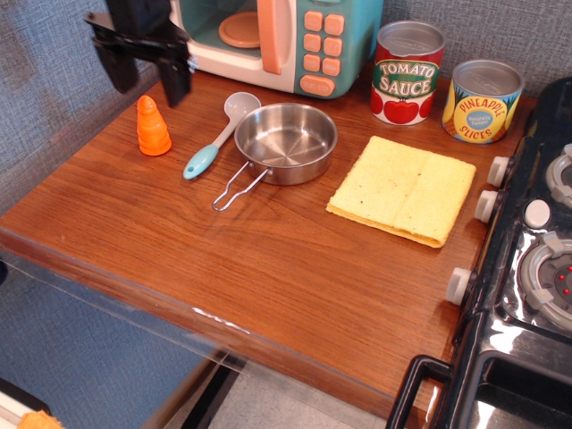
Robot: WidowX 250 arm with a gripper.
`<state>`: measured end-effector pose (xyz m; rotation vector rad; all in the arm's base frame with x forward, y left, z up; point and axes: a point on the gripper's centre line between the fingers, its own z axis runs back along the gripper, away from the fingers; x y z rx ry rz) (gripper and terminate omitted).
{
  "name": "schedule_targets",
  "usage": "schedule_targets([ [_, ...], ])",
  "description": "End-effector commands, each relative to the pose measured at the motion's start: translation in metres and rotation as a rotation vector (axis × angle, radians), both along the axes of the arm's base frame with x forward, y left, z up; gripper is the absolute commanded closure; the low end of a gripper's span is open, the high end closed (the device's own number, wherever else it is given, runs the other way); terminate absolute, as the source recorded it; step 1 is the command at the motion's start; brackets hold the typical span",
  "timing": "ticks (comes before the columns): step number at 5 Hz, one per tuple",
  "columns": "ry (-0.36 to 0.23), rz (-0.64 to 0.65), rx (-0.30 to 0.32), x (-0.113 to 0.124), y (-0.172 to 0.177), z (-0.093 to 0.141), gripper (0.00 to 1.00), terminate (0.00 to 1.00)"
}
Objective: Place the carrot in the silver pot.
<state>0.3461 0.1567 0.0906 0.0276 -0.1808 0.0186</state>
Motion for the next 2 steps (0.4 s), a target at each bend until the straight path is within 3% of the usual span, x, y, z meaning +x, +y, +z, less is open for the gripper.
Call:
schedule_targets([
  [1, -0.021, 0.042, 0.033, 0.008, 0.019, 0.010, 0.00, 0.00],
  [2, 0.016, 0.033, 0.041, 0.012, 0.016, -0.003, 0.00, 0.00],
])
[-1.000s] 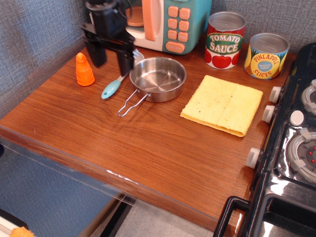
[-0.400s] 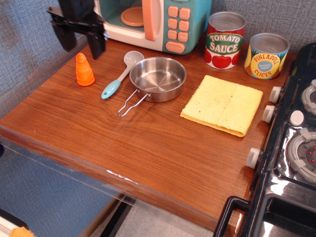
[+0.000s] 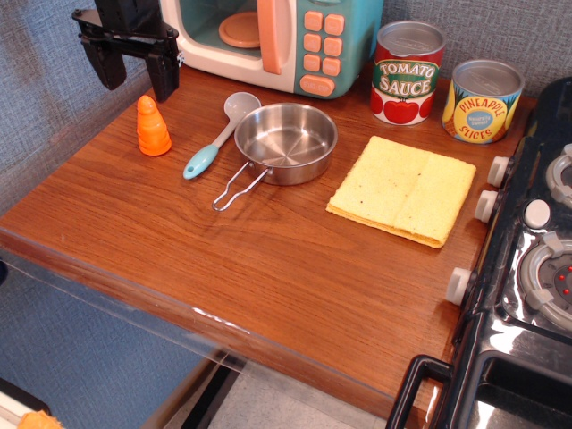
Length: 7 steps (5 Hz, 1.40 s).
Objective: Place the carrot in the silver pot.
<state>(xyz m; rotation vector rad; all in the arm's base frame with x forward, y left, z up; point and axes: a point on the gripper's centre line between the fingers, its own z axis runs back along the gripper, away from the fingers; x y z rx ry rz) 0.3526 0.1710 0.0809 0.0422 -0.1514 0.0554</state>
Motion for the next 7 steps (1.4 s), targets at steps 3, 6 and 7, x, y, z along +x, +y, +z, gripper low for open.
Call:
schedule_targets([
  [3, 0.098, -0.013, 0.056, 0.007, -0.003, -0.026, 0.00, 0.00],
  [6, 0.116, -0.021, 0.067, 0.011, -0.010, -0.031, 1.00, 0.00],
  [7, 0.013, -0.057, 0.081, 0.016, -0.032, 0.001, 1.00, 0.00],
])
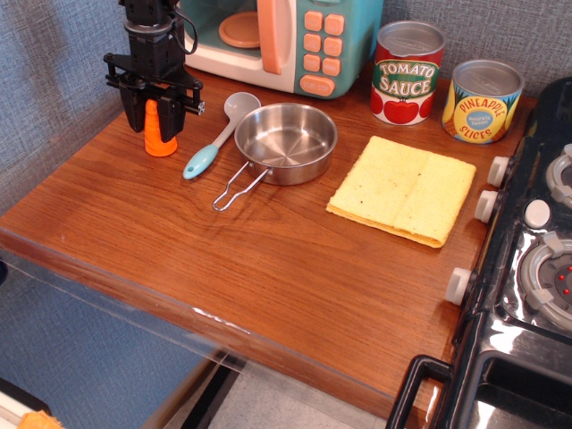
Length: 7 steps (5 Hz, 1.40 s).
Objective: Place the carrot in the silver pot.
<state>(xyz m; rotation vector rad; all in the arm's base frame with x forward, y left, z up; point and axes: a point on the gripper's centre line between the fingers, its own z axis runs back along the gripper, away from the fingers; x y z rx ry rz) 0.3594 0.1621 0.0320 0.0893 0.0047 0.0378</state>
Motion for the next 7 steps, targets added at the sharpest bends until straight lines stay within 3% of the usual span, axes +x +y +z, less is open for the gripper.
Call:
schedule_targets([
  [1, -0.212, -0.167, -0.014, 0.022, -0.063, 0.072, 1.00, 0.00],
  [3, -0.151, -0.332, -0.083, 0.044, -0.120, 0.053, 1.00, 0.00],
  [4, -0.111, -0.315, -0.083, 0.050, -0.119, 0.039, 1.00, 0.00],
  [5, -0.077, -0.284, -0.082, 0.048, -0.109, 0.029, 0.00, 0.00],
  [7, -0.117, -0.292, -0.080, 0.044, -0.107, 0.046, 0.00, 0.00],
])
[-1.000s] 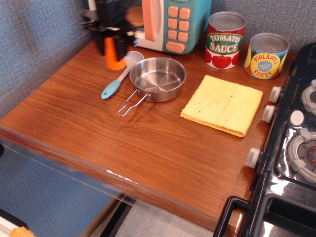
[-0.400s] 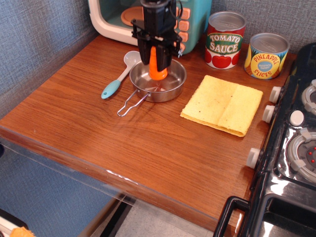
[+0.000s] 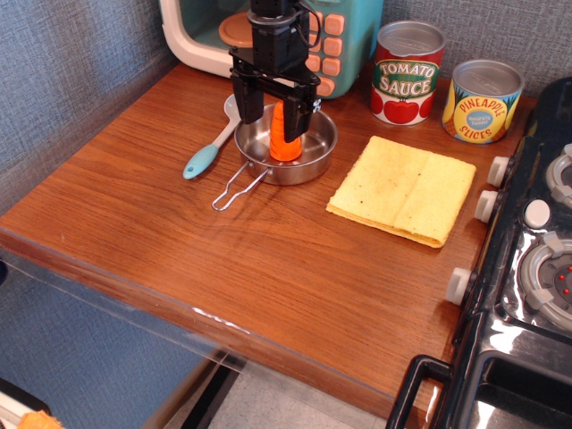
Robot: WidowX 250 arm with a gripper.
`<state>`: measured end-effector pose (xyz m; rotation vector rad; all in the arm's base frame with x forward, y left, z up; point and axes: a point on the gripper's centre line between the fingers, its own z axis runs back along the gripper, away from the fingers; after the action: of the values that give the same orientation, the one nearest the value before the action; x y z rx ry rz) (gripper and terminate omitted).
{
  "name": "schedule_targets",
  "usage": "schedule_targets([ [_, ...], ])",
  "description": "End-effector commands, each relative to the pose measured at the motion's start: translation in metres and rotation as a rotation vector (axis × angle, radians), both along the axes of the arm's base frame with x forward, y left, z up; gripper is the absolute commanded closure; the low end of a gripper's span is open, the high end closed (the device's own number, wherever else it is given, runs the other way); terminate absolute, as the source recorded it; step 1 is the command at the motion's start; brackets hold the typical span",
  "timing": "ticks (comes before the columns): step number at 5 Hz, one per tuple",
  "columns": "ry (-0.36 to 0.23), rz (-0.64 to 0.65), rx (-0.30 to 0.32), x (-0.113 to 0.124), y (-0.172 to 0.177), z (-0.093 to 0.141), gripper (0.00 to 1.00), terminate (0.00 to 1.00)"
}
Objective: Place the carrot in the silver pot.
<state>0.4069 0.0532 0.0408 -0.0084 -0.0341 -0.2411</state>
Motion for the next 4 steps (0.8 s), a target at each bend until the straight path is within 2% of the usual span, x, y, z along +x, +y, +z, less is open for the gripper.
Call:
schedule_targets([
  [1, -0.172, -0.004, -0.026, -0.011, 0.001, 0.068, 0.00, 0.00],
  [2, -0.234, 0.016, -0.083, -0.023, -0.006, 0.092, 0.00, 0.00],
  [3, -0.201, 0.111, -0.046, -0.037, -0.005, 0.099, 0.00, 0.00],
  [4, -0.149, 0.142, -0.044, -0.041, 0.001, 0.088, 0.00, 0.00],
])
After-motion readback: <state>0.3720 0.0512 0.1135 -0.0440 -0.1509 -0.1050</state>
